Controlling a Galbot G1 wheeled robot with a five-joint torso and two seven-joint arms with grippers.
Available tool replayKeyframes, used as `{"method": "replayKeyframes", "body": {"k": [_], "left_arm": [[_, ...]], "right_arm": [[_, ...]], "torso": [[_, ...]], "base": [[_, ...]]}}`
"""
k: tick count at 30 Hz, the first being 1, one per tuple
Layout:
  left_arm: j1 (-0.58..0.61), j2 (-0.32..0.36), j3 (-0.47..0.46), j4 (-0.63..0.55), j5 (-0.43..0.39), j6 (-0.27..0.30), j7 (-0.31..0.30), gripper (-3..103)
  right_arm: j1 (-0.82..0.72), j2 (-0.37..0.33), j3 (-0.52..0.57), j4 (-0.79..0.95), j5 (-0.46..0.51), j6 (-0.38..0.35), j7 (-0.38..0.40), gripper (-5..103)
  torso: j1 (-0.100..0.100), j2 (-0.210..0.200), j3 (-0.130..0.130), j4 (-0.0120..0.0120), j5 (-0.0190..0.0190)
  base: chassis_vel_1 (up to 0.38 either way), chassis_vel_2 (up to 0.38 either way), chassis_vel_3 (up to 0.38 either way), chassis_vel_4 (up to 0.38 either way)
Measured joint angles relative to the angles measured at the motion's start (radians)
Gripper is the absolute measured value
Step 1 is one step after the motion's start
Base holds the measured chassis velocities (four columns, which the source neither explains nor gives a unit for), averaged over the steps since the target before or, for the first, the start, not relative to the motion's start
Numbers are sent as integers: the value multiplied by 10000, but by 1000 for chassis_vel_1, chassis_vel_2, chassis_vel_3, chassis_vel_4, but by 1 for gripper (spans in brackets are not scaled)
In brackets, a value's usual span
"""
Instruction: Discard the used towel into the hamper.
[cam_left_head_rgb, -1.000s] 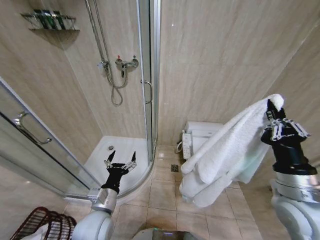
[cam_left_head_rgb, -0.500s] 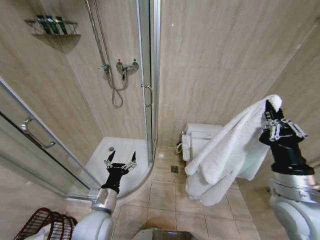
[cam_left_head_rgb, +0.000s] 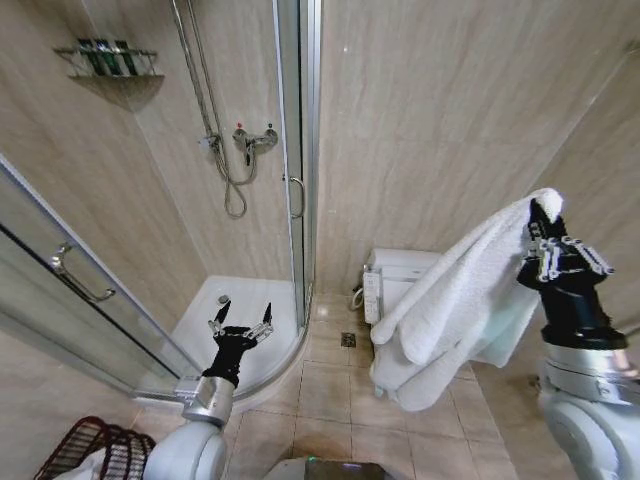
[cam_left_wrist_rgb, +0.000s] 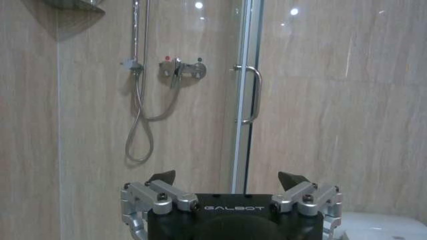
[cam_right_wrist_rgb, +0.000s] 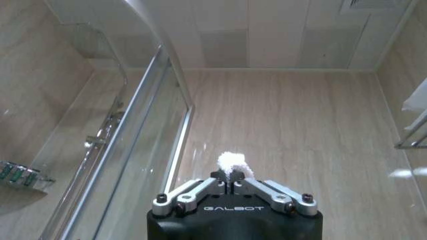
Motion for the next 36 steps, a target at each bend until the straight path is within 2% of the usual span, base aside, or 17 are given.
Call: {"method": "replayKeyframes", "body": {"k": [4,11,36], "left_arm": [[0,0,0,0,0,0,0,100],[0,0,0,0,0,0,1,100],[1,0,0,0,0,0,1,100]], "right_arm": [[-4,1,-4,0,0,0,-1,2],[-30,13,-3,0,10,4,-1,2],[-153,111,77,0,26,105,-28,2]], "torso": [[144,316,170,0,0],[254,556,303,0,0],[206,455,250,-1,0]], "base": [[0,0,0,0],[0,0,0,0],[0,0,0,0]]}}
